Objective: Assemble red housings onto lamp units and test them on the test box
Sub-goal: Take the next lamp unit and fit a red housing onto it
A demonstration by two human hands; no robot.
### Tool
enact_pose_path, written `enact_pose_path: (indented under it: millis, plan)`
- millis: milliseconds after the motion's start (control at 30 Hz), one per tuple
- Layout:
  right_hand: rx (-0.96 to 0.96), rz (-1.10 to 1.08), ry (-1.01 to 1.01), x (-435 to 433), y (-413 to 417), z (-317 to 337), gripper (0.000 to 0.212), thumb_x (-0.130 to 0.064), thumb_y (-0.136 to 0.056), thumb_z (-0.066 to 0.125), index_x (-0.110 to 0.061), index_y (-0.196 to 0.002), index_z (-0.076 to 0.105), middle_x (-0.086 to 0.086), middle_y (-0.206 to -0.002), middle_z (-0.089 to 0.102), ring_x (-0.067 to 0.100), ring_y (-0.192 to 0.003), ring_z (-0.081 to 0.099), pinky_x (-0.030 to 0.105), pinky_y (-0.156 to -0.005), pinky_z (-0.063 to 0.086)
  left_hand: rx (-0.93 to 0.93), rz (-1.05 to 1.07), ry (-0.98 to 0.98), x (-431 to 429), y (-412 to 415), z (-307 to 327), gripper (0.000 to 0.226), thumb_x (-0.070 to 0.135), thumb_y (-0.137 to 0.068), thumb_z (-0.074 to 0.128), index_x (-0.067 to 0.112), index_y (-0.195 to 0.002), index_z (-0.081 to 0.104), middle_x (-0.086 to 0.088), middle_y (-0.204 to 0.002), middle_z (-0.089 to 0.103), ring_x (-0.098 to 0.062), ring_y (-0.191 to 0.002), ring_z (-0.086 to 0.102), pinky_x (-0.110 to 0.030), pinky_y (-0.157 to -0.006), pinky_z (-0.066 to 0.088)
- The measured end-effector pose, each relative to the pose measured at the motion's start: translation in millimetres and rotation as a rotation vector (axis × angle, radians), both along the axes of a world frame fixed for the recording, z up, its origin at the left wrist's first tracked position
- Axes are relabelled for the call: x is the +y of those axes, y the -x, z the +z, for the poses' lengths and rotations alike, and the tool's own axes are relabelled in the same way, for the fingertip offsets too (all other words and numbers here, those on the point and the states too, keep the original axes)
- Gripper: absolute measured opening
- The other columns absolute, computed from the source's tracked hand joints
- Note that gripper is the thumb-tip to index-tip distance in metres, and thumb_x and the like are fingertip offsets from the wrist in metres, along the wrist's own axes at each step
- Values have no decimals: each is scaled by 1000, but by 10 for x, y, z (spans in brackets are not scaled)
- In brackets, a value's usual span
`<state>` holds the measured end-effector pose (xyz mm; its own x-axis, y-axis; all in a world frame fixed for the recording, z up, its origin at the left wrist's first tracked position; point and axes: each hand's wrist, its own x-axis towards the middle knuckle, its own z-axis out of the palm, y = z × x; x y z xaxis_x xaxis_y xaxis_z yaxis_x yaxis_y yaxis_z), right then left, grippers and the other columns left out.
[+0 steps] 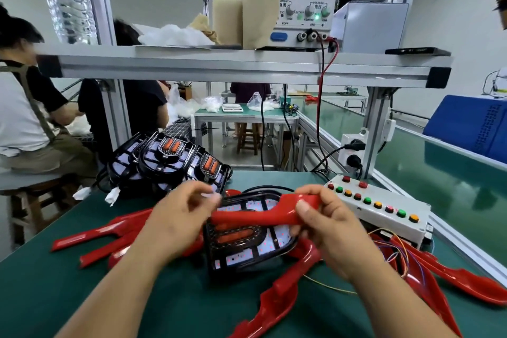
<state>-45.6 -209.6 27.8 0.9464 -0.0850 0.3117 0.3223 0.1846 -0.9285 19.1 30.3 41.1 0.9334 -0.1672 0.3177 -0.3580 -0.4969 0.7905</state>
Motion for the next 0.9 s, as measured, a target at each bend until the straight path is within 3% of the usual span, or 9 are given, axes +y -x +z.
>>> enact_pose_path:
  millis: [67, 133, 300, 400, 467, 567, 667, 767, 900]
  plan:
    - [33, -13, -196, -179, -50, 16, 23, -11, -76, 60, -9, -99, 57, 11, -63, 61, 16, -46, 57, 18, -44, 44, 116, 255, -97, 39, -25, -174, 38, 54, -92, 51, 22, -110, 59, 3, -100, 65, -21, -98, 61, -36, -87, 50]
    - [68, 7, -230, -298, -65, 14, 21, -9, -77, 59, -7, -98, 56, 13, -65, 62, 18, -44, 56, 19, -42, 44, 312, 203, -136, 14, -45, -345, 52, 66, -89, 43, 20, -110, 58, -2, -104, 63, -25, -98, 62, -40, -87, 53]
    - [167, 177, 49, -388, -31, -58, 27, -13, -77, 63, -4, -102, 54, 13, -63, 59, 19, -47, 56, 24, -44, 43, 231, 110, -74, -179, 14, -521, 24, 49, -95, 51, 27, -106, 53, 7, -99, 58, -14, -91, 55, -27, -74, 42]
    - [205, 212, 128, -363, -31, -81, 30, -14, -77, 64, -3, -103, 53, 15, -64, 58, 18, -48, 56, 23, -46, 43, 303, 97, 174, -250, 15, -564, 11, 37, -99, 52, 27, -102, 56, 10, -98, 62, -6, -90, 59, -21, -76, 48]
    - [221, 207, 133, -340, -49, -102, 31, -15, -76, 65, -4, -103, 53, 14, -64, 59, 18, -49, 57, 22, -47, 44, 446, 46, 446, -279, -11, -553, 20, 30, -102, 48, 19, -113, 61, -3, -105, 71, -20, -98, 66, -42, -91, 54]
    - [240, 183, 128, -305, -80, -156, 31, -15, -75, 65, -6, -103, 54, 15, -63, 60, 19, -48, 56, 22, -47, 45, 553, 4, 691, -302, -22, -483, 24, 27, -105, 42, 16, -115, 61, -5, -97, 76, -21, -88, 71, -42, -73, 57]
    - [252, 148, 107, -288, -97, -178, 27, -14, -76, 64, -7, -101, 56, 14, -63, 59, 18, -47, 55, 21, -44, 44, 580, -59, 684, -340, -31, -464, 29, 38, -104, 40, 22, -108, 64, 2, -91, 77, -14, -81, 73, -36, -61, 57]
    - [242, 133, -6, -321, -110, -157, 28, -13, -78, 63, -5, -104, 57, 12, -64, 60, 18, -47, 56, 23, -45, 46, 630, -61, 628, -375, -42, -453, 32, 45, -102, 41, 25, -107, 65, 1, -96, 76, -20, -90, 70, -37, -65, 57]
    - [254, 53, 56, -329, -114, -158, 27, -13, -80, 61, -5, -105, 56, 12, -63, 60, 17, -47, 56, 23, -45, 45, 660, -95, 581, -369, -60, -453, 20, 32, -104, 43, 24, -114, 58, -2, -93, 74, -21, -78, 71, -37, -63, 56]
